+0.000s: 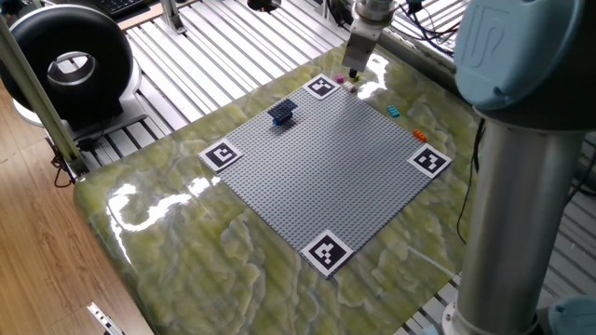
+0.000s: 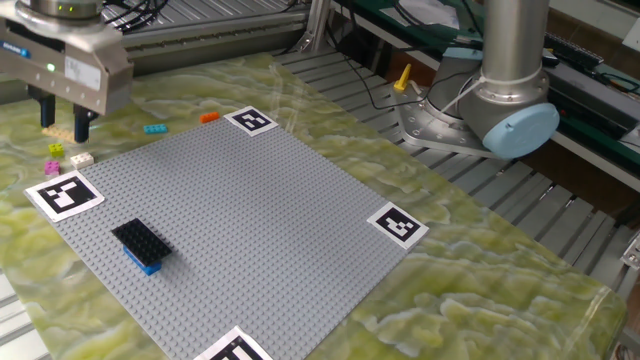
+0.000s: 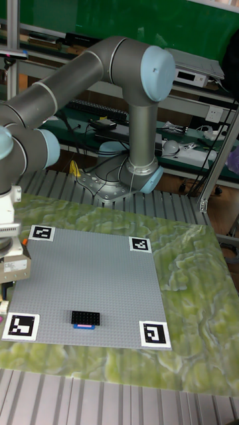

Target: Stack small Lego blocks one on top of the other

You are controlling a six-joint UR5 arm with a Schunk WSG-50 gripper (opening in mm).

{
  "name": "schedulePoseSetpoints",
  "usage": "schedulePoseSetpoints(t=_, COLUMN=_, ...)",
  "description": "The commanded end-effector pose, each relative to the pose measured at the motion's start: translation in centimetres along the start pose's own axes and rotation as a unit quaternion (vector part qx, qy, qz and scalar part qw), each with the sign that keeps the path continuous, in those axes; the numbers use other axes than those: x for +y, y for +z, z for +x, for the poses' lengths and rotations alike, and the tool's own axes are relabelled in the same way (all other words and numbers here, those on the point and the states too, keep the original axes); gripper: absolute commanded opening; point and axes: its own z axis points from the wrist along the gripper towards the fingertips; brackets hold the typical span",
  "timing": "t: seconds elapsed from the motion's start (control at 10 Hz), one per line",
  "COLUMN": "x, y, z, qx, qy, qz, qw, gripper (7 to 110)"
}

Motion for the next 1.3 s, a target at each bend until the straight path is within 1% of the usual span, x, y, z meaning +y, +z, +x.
schedulePoseSetpoints(t=0.0, x=0.2, y=0.8, z=-0.7, qx=0.005, qy=0.004, qz=-0.005, qw=1.0, gripper=7)
schedulePoseSetpoints(t=0.2, x=0.3, y=1.7, z=-1.1, qx=0.003, qy=0.007, qz=-0.009, qw=0.9999, gripper=7)
schedulePoseSetpoints(t=0.4, x=0.3, y=1.8, z=-0.4, qx=0.021, qy=0.004, qz=-0.009, qw=0.9997, gripper=7)
schedulePoseSetpoints(t=0.7, x=0.4, y=0.9, z=-0.1, qx=0.024, qy=-0.001, qz=-0.006, qw=0.9997, gripper=7)
schedulePoseSetpoints(t=0.9, x=0.3, y=0.3, z=-0.4, qx=0.021, qy=-0.005, qz=-0.012, qw=0.9997, gripper=7)
schedulePoseSetpoints(t=1.0, x=0.2, y=-0.2, z=-0.4, qx=0.022, qy=-0.007, qz=-0.01, qw=0.9997, gripper=7)
schedulePoseSetpoints(t=1.2, x=0.4, y=-0.5, z=-0.5, qx=0.019, qy=-0.005, qz=-0.021, qw=0.9996, gripper=7)
